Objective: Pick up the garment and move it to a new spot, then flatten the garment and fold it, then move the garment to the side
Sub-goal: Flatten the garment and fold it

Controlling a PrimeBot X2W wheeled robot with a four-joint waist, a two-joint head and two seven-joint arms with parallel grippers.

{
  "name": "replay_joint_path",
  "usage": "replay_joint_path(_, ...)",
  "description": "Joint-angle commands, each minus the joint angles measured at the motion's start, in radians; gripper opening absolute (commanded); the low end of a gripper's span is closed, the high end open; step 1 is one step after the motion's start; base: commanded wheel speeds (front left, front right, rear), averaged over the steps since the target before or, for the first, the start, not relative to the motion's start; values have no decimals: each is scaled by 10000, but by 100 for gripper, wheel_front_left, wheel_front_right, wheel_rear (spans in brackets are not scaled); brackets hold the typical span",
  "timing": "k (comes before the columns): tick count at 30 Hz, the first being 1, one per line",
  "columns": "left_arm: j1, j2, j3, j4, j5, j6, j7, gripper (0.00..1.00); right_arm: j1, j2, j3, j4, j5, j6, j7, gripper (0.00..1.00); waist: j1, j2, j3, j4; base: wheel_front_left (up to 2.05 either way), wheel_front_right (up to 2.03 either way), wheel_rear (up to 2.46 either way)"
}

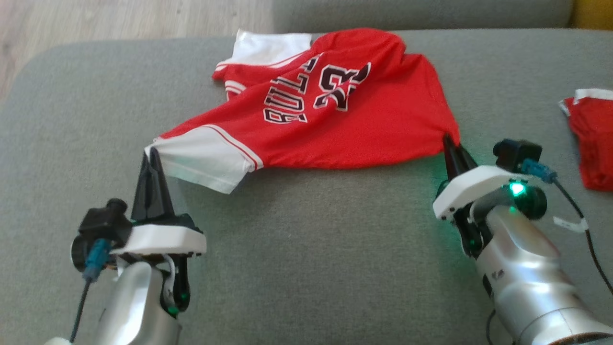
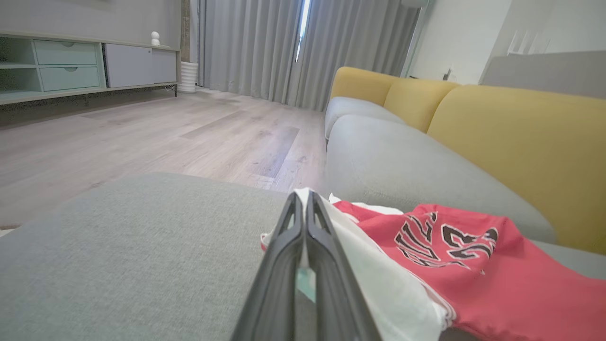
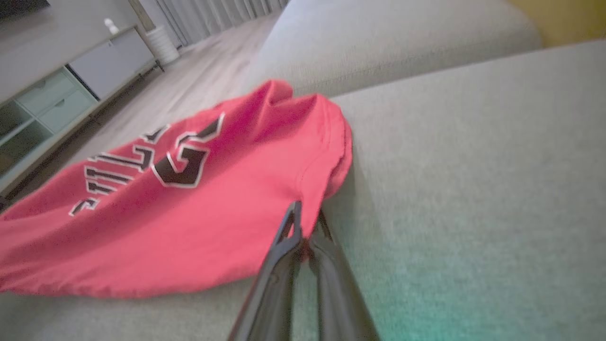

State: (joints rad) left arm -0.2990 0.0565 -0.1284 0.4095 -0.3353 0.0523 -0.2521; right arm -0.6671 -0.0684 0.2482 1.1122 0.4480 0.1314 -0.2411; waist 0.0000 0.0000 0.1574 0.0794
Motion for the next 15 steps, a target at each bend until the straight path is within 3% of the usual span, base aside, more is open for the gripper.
replay_joint_path(1, -172, 177, 391, -447, -118, -29, -96, 0, -185, 181, 72, -459, -146, -7, -179, 0, 0, 0, -211, -158, 0, 0, 0)
replay_joint_path(8, -383, 171, 553, -1615, -682, -596, -89, 0, 274, -26, -580, -3463, -1095, -7, -203, 0, 0, 0, -995, -611, 0, 0, 0)
replay_joint_path(15, -1152, 161, 866, -3868, -1395, -643, 334, 0, 635, -782, -669, -6864, -1561, -7, -72, 0, 0, 0, -1732, -979, 0, 0, 0)
